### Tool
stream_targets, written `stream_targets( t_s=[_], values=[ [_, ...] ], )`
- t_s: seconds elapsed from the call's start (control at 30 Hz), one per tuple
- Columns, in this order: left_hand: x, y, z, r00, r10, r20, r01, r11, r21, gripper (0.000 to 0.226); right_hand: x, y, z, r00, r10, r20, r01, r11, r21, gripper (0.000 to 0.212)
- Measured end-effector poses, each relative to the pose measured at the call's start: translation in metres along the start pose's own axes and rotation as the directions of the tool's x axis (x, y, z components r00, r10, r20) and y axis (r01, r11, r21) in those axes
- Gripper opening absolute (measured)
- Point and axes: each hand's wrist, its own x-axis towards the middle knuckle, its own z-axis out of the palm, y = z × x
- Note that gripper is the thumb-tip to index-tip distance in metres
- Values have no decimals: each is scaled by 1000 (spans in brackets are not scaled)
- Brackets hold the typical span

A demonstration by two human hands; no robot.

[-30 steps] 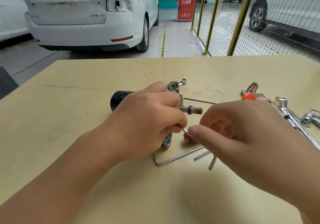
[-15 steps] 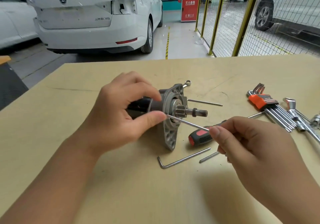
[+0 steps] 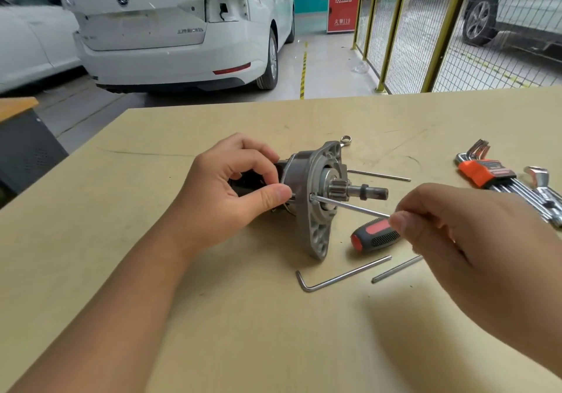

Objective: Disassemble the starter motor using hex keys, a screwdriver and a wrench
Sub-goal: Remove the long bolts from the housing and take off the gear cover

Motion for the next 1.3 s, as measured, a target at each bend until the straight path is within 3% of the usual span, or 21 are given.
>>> stream_targets(
  t_s=[0.07, 0.2, 0.27, 0.47, 0.63, 0.93, 1.03, 1.17, 1.3],
  values=[
    [1, 3, 2, 1000, -6, -17, 6, 1000, 12, 13, 7, -2, -5, 998, -60, 32, 62, 996, -69, 24],
    [2, 9, 5, 999, -13, -31, 14, 999, 33, 10, 22, -19, -16, 943, -48, 330, 129, 965, -227, 37],
    [1, 15, 5, 999, -15, -29, 17, 997, 69, 11, 29, -25, -19, 922, -46, 385, 179, 931, -318, 46],
    [-39, 37, 17, 987, -158, -24, 158, 935, 317, 57, 33, -30, -8, 940, -71, 333, 208, 893, -399, 36],
    [-63, 42, 39, 961, -262, 82, 201, 875, 440, 88, 36, -26, 0, 943, -106, 314, 227, 896, -381, 32],
    [-77, 37, 44, 954, -294, 63, 228, 843, 487, 105, 47, -24, 2, 897, -176, 404, 327, 881, -341, 24],
    [-78, 36, 44, 955, -293, 52, 235, 851, 471, 106, 52, -22, 5, 868, -206, 452, 348, 902, -256, 34],
    [-78, 37, 43, 961, -276, 36, 234, 871, 432, 105, 59, -15, 15, 875, -278, 396, 356, 925, -136, 24],
    [-78, 37, 43, 968, -251, -1, 232, 895, 382, 105, 61, -9, 21, 892, -271, 363, 339, 930, -141, 20]
  ],
)
